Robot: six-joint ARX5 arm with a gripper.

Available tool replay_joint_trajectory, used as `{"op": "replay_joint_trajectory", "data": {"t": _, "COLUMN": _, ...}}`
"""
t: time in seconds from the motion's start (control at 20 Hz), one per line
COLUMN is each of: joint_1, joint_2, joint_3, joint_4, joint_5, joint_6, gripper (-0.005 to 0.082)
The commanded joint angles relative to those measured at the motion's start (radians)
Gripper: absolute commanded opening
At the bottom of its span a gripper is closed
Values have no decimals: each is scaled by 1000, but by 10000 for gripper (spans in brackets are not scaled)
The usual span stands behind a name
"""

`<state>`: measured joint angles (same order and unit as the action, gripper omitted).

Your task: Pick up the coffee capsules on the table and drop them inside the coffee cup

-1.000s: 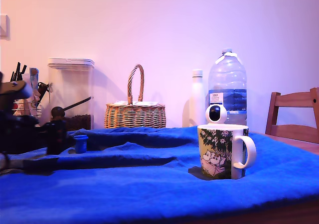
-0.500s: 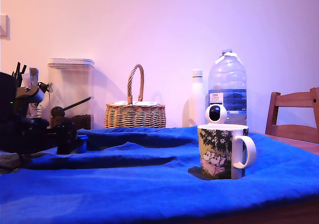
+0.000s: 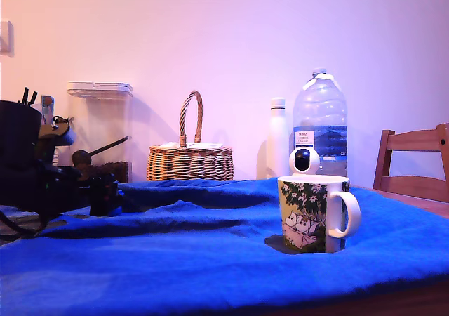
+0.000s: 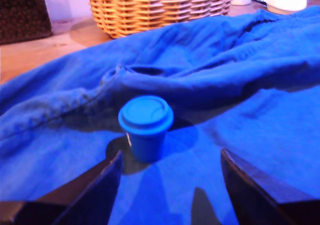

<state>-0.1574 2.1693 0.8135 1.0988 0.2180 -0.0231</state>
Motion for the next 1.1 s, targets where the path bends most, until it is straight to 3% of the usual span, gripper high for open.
{"op": "replay_joint_trajectory", "data": {"t": 0.0, "joint_1": -2, "joint_2": 37, "joint_3": 5, "joint_4": -1, "joint_5": 3, "joint_6": 5, "gripper": 569}}
{"op": "replay_joint_trajectory", "data": {"t": 0.85, "joint_1": -2, "joint_2": 64, "joint_3": 151, "joint_4": -169, "joint_5": 17, "joint_6": 5, "gripper": 568}}
{"op": "replay_joint_trajectory", "data": {"t": 1.05, "joint_1": -2, "joint_2": 66, "joint_3": 179, "joint_4": -221, "joint_5": 17, "joint_6": 5, "gripper": 532}}
